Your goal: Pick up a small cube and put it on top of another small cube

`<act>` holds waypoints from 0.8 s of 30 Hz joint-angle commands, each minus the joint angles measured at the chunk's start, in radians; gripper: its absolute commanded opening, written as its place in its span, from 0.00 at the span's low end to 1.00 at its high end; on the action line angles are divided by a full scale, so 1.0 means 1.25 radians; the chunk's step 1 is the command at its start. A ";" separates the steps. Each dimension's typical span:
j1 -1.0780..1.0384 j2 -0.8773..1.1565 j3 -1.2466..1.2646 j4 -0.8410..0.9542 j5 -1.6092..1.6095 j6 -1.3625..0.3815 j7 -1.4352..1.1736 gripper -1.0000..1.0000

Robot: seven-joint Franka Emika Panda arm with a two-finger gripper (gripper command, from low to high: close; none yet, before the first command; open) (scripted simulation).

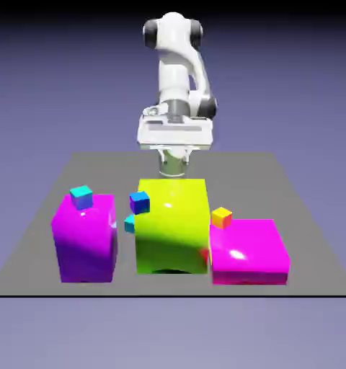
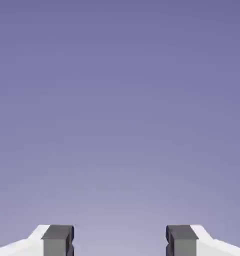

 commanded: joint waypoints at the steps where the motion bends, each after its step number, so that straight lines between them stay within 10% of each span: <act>1: 0.004 0.003 -0.005 0.020 0.015 -0.009 -0.035 0.50; 24: -0.159 0.587 -0.440 0.562 0.583 -0.797 -0.702 0.50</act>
